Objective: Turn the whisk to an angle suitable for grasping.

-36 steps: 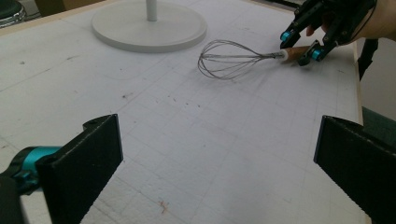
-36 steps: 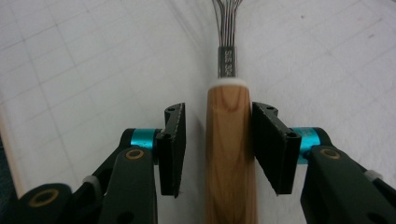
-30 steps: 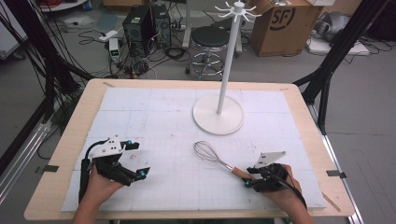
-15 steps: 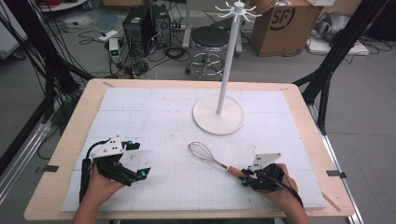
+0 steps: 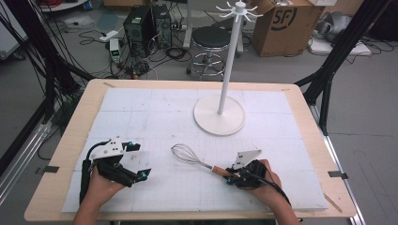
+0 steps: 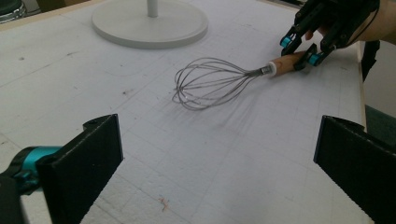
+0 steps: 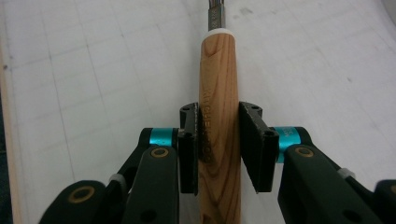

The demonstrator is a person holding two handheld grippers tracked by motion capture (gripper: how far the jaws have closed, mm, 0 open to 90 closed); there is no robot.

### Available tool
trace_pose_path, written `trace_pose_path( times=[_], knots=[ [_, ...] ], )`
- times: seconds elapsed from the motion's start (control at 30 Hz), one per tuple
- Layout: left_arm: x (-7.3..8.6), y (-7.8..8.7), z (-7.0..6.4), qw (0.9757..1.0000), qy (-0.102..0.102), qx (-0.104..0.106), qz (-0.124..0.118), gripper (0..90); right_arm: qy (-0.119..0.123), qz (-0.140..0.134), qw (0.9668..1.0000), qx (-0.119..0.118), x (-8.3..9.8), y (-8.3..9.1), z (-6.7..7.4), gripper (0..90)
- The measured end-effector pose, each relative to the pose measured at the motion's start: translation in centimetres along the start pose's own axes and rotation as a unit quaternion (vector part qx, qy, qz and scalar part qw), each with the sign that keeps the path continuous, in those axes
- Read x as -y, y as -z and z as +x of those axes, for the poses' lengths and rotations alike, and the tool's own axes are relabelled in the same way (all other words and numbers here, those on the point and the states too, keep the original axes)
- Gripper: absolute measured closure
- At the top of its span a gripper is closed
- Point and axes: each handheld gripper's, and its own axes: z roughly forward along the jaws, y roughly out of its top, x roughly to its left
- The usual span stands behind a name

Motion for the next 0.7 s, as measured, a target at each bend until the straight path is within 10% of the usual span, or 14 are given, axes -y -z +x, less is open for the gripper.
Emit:
trace_pose_path(
  times=[0.7],
  knots=[
    [0.0, 0.0, 0.0, 1.0000, 0.001, -0.005, 0.001, 1.8, 0.032, -0.014, 0.9983, -0.046, -4.4, -3.9, 0.5, 69.9]
  ],
)
